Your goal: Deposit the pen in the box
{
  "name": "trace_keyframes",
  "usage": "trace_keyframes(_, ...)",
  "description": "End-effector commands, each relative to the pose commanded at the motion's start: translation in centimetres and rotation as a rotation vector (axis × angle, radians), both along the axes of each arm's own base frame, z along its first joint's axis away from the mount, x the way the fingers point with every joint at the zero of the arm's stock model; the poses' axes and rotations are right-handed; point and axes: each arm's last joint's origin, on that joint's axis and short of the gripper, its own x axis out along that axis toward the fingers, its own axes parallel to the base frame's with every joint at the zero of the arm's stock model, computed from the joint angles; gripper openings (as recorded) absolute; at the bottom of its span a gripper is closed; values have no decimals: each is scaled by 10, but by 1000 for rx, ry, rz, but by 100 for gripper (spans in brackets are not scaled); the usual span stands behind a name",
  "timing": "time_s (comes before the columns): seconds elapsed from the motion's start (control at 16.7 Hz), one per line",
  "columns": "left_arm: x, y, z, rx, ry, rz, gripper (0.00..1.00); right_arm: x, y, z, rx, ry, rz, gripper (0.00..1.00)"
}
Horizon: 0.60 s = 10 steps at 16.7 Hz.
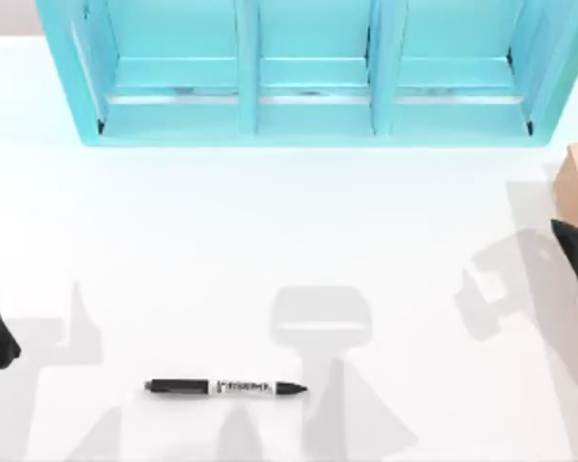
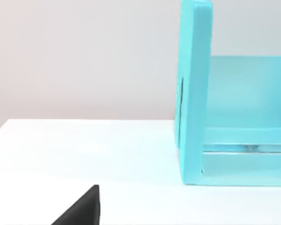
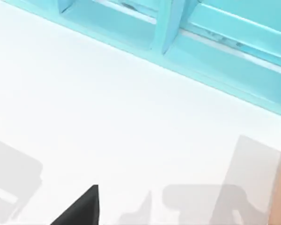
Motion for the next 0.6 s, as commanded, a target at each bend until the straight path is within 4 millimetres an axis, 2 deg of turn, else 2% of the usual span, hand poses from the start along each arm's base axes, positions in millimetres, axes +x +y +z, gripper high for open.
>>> trace_keyframes(0.12, 0, 0, 0, 0, 0, 0, 100, 22, 27, 17, -81, 101, 100, 100)
trace_keyframes(0.3, 0, 0, 0, 0, 0, 0, 100, 56, 82, 31, -224, 240, 260, 100)
trace_keyframes(0.42, 0, 0, 0, 0, 0, 0, 100, 73, 125, 30, -329, 322, 370, 100)
trace_keyframes(0.6, 0, 0, 0, 0, 0, 0, 100, 88, 194, 14, -492, 426, 530, 100)
